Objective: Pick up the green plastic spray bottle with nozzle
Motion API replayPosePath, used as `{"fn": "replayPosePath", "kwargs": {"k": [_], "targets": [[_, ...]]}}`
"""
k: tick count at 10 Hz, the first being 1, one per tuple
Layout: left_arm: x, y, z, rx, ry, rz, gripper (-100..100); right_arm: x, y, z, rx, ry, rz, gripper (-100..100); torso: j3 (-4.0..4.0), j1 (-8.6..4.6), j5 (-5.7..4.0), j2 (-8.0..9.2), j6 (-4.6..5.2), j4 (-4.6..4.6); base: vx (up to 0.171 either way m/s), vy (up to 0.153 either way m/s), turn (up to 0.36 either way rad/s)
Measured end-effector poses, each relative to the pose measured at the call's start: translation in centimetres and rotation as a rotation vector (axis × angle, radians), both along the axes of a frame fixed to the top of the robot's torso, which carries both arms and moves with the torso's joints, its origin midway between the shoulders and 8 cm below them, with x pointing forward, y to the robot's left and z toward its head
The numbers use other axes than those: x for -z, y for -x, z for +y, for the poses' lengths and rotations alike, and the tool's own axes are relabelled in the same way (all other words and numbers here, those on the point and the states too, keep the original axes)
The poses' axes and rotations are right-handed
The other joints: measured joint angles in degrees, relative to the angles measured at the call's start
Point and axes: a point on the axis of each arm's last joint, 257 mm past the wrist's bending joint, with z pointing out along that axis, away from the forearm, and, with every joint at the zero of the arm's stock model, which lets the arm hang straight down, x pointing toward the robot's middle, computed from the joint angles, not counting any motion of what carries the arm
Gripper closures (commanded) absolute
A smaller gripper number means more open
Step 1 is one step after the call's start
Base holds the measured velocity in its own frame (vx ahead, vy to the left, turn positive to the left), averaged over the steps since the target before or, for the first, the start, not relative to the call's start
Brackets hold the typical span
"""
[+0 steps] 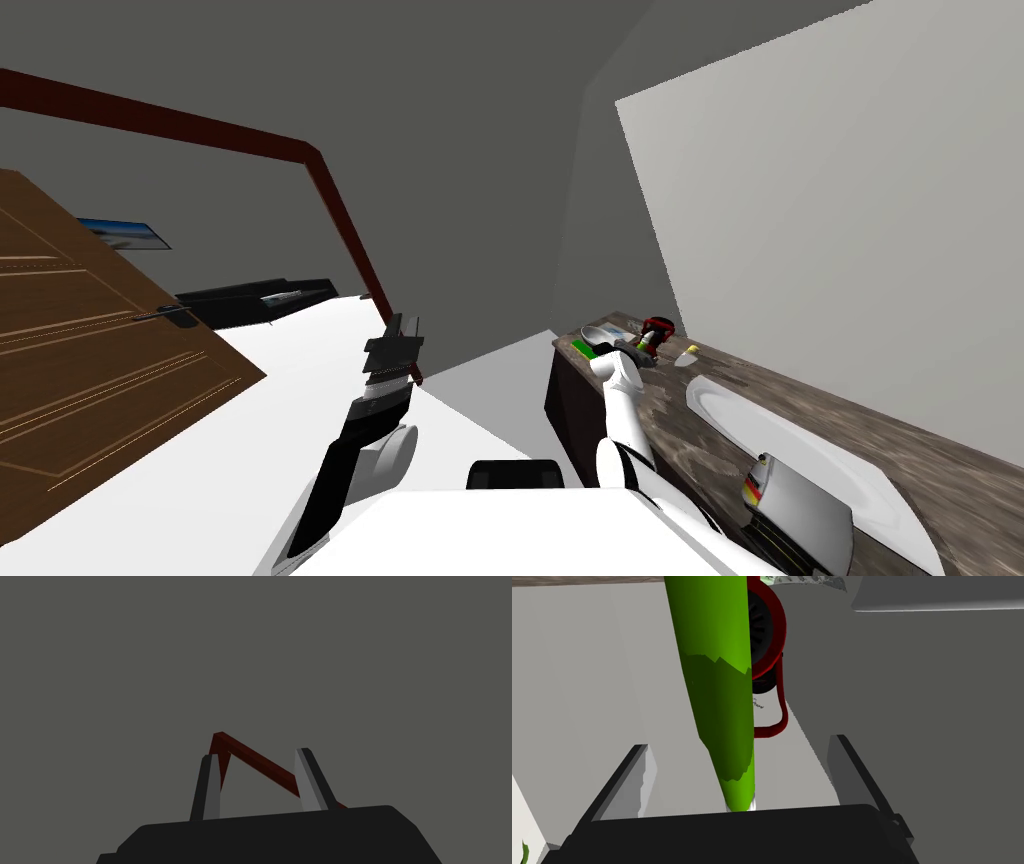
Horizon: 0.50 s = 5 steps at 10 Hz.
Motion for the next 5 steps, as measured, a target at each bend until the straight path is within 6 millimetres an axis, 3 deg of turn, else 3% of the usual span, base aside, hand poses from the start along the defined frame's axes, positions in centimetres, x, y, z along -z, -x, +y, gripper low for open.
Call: {"fn": "replayPosePath", "kwargs": {"k": [4,5], "targets": [[0.0,0.0,0.0,0.0,0.0,0.0,0,0.02,0.03,-0.02,0.0,0.0,0.001,100,-0.03,-0.01,-0.01,-0.05,0.0,0.0,0.0,0.0,0.0],[0.0,0.0,0.0,0.0,0.0,0.0,0,0.02,0.03,-0.02,0.0,0.0,0.001,0,-0.02,-0.02,-0.01,-0.05,0.0,0.0,0.0,0.0,0.0]]}}
